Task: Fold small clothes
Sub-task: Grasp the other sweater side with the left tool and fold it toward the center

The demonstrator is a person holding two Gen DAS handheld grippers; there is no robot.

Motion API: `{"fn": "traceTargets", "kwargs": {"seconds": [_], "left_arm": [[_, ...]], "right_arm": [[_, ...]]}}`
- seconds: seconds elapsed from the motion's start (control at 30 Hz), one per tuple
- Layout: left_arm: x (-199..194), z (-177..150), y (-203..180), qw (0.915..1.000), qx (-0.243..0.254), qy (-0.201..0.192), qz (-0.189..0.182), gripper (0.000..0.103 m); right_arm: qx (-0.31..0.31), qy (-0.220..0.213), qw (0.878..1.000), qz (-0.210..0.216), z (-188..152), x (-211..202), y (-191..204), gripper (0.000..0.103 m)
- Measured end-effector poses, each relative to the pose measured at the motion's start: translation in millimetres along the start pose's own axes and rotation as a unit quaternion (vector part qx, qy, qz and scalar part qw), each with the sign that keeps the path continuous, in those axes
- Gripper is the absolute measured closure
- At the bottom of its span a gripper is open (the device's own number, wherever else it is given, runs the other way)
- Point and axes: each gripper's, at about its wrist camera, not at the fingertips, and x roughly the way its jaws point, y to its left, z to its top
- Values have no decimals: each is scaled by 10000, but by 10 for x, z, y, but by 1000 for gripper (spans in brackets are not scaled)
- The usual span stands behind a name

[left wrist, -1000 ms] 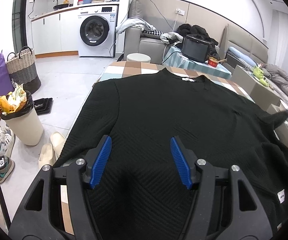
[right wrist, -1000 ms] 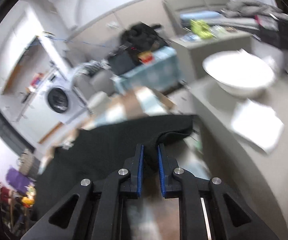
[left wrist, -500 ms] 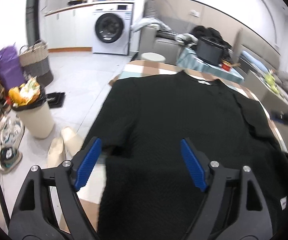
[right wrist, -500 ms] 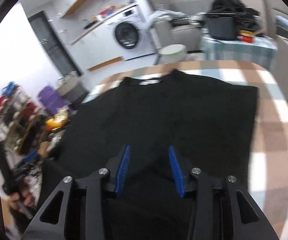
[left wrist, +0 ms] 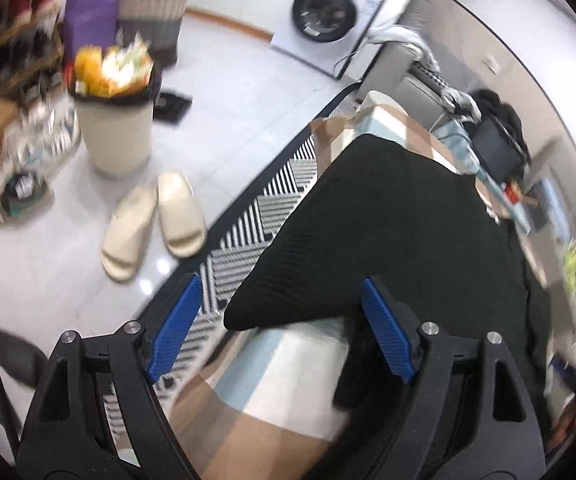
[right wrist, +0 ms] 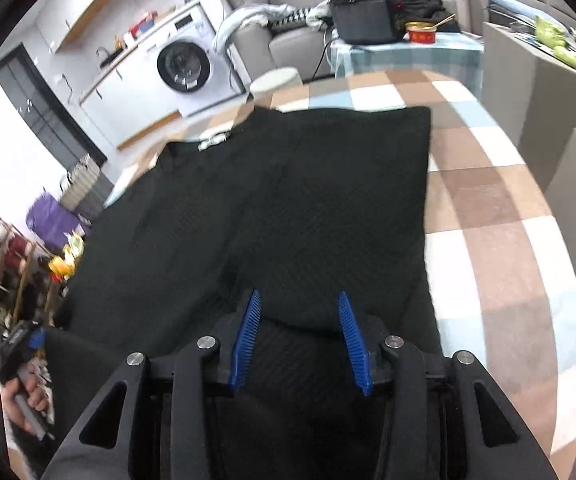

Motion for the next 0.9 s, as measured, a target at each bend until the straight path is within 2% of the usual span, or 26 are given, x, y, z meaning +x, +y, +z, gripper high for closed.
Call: {"fn": "traceTargets", "kwargs": {"seconds": [0.07, 0.17, 0.37, 0.5, 0.53, 0.57, 0.6, 0.63, 0.67, 0.73, 0.83, 0.9], "left_arm": [[121, 40, 123, 9987, -376, 224, -243, 23], [330, 71, 357, 9905, -1016, 667, -650, 23], [547, -19, 449, 9767, -1559, 1115, -962, 23], [634, -94, 497, 9670, -1829, 1170, -1333, 24], [640, -97, 469, 9657, -1861, 1173, -1378, 25], [645, -99, 458, 9639, -1891, 1176, -1460, 39], [662, -97, 444, 9627, -1892, 1167, -1544, 45], [663, -76, 416, 9654, -1818, 1094, -1516, 65], [626, -46, 369, 9710, -1659, 893, -1474, 80], [519, 9, 290, 9795, -1421, 622, -1285, 89], [314, 95, 130, 9890, -1090, 148, -988, 92], [178, 200, -95, 9948, -631, -150, -787, 92]], "right_arm": [[112, -120, 9999, 27, -68, -129, -28, 59], [268, -193, 9994, 120, -186, -303, -12, 58], [564, -265, 9977, 258, -375, -367, 20, 58], [646, -289, 9969, 334, -456, -390, 29, 57], [681, -277, 9966, 361, -470, -386, 27, 57], [714, -268, 9964, 382, -478, -378, 23, 57], [731, -267, 9962, 395, -478, -369, 16, 57], [737, -286, 9960, 423, -488, -375, 19, 57], [738, -301, 9959, 424, -497, -384, 17, 57], [783, -365, 9954, 424, -515, -417, 1, 57], [825, -441, 9947, 431, -532, -464, -23, 57], [852, -495, 9941, 447, -564, -498, -35, 57]]}}
